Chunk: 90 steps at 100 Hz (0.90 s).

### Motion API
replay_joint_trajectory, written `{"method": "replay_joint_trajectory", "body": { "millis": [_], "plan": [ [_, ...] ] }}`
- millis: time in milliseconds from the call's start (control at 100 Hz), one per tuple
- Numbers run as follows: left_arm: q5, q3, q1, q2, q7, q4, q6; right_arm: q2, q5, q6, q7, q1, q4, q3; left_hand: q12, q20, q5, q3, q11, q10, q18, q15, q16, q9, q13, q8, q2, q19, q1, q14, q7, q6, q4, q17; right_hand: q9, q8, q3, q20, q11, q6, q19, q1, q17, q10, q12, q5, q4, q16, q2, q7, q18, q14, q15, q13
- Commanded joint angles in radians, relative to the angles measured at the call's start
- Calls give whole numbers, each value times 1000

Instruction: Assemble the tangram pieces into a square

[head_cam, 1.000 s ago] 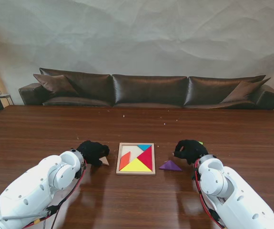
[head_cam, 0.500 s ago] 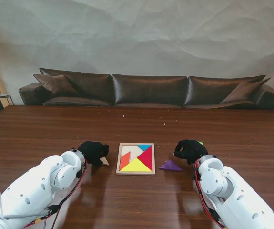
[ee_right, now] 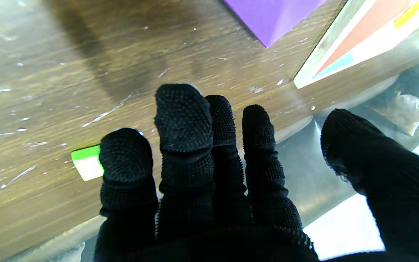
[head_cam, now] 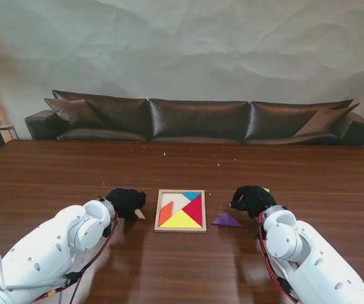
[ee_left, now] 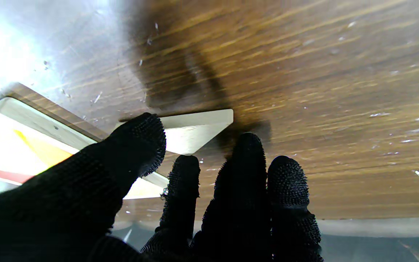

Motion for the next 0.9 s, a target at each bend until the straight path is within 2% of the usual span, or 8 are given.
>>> {"method": "replay_joint_trajectory", "body": {
  "millis": [0,130,280,450,570,670,810,890],
  "plan": [
    [-5,9,31,1,-60,6,8,-3,0,-5,17,-1,0,-4,61,-20,-51,31,151,-86,-50,18,7,94,-6,4,-77,4,15,-16,-10,39,-21,-1,3,0,2,-7,10,1,21,-15,-14,12,-12,5,2,4,-14,11,-3,8,8,14],
    [5,2,37,7,-92,-10,14,-3,0,-5,17,0,1,-5,67,-35,-84,33,157,-81,-69,16,6,62,-28,-3,-79,-20,14,-24,-34,62,-22,-9,4,0,2,-7,11,-1,21,-16,-14,12,-12,6,2,4,-14,11,-4,8,8,14],
    [7,6,38,8,-94,-11,18,-3,2,-4,18,0,2,-5,83,-37,-80,38,183,-83,-69,41,15,65,-22,6,-82,-9,20,-29,-24,64,-21,-2,4,0,2,-7,11,1,21,-14,-14,14,-12,7,2,5,-13,12,-3,9,9,13],
    [15,16,38,8,-88,-8,23,-3,2,-4,19,0,2,-4,135,-41,-75,46,240,-92,-87,121,49,81,5,20,-81,17,59,-64,-3,67,-14,31,6,0,2,-7,11,1,21,-14,-13,13,-12,9,2,4,-13,12,-3,9,9,13],
    [13,18,43,9,-97,-9,36,-3,3,-4,19,1,3,-5,183,-55,-72,8,280,-100,-114,169,116,94,38,26,-114,23,124,-86,10,70,-77,62,4,0,2,-7,10,1,21,-15,-13,12,-12,10,2,4,-12,12,-4,8,9,13],
    [8,17,49,9,-101,-10,44,-3,4,-5,20,1,4,-6,200,-65,-69,-19,294,-99,-123,184,141,104,63,29,-122,21,169,-93,15,74,-89,85,5,0,2,-7,10,1,21,-15,-13,13,-12,11,2,4,-13,12,-4,8,9,13],
    [12,14,55,10,-106,-15,50,-3,4,-4,21,1,4,-6,393,-62,-55,-26,304,-107,-121,250,165,139,84,32,-127,43,176,-115,27,72,-90,103,5,0,1,-7,11,1,21,-15,-13,13,-12,13,2,4,-11,12,-4,10,9,14],
    [14,16,55,11,-106,-15,50,-3,5,-4,21,1,4,-6,444,-51,-41,-25,306,-113,-119,283,174,165,97,35,-126,63,180,-121,37,67,-88,112,5,0,1,-7,10,2,21,-15,-13,14,-12,13,3,4,-11,12,-4,7,8,13]
  ]
}}
